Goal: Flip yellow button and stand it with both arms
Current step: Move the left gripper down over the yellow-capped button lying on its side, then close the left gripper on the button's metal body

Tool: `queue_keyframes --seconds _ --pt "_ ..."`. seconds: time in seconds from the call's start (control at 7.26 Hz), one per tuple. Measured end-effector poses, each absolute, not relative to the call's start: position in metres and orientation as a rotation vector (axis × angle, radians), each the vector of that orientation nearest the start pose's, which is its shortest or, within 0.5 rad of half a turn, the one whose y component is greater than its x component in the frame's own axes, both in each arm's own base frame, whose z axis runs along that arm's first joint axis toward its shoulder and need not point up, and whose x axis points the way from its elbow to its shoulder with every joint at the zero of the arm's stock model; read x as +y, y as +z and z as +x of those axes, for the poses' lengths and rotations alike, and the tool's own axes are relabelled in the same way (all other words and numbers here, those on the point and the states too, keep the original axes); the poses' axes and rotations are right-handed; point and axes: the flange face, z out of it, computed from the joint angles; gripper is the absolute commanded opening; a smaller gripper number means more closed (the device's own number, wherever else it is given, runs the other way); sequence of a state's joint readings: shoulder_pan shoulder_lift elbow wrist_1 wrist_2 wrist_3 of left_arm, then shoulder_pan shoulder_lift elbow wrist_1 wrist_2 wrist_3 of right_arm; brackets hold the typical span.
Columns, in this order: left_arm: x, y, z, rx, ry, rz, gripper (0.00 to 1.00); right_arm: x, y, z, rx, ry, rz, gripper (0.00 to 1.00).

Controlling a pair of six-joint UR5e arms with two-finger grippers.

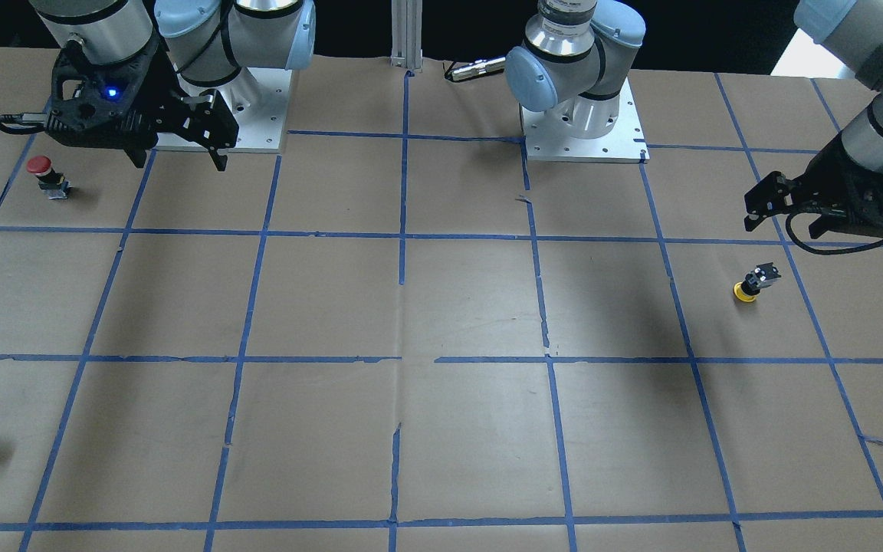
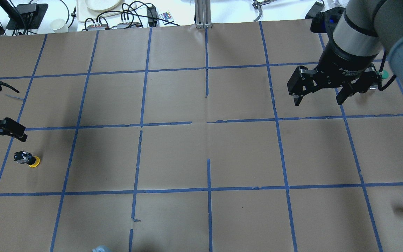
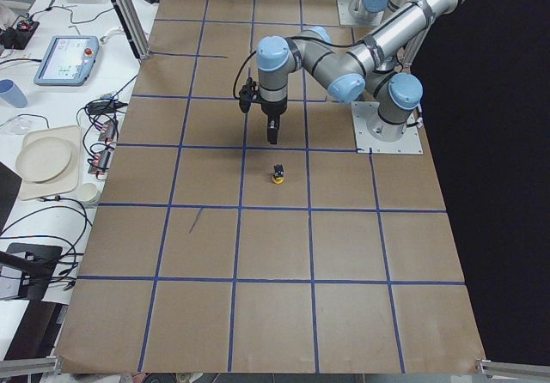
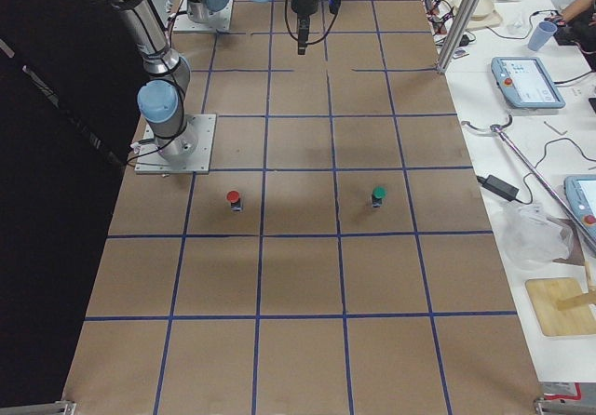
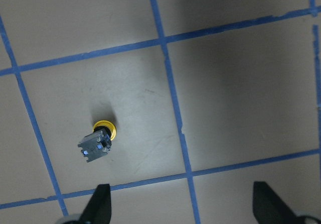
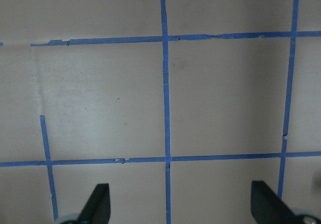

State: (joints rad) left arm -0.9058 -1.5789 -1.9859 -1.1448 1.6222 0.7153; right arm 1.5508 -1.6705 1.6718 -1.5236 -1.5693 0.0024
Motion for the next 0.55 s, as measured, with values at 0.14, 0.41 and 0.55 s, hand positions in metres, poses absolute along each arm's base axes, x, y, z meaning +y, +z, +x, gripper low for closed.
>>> queue_keyframes --seconds 0.14,0.41,0.55 --pt "-0.439 0.302 0.204 3.107 0.057 0.035 0.99 -0.448 0.481 0.125 3.139 0.07 0.034 1.0" --pt "-0.432 0.271 0.228 3.132 0.078 -0.014 0.98 -0.449 0.482 0.125 3.139 0.054 0.028 1.0" --pt "-0.431 0.261 0.23 3.151 0.085 -0.023 0.98 -0.449 0.482 0.125 3.139 0.052 0.027 1.0"
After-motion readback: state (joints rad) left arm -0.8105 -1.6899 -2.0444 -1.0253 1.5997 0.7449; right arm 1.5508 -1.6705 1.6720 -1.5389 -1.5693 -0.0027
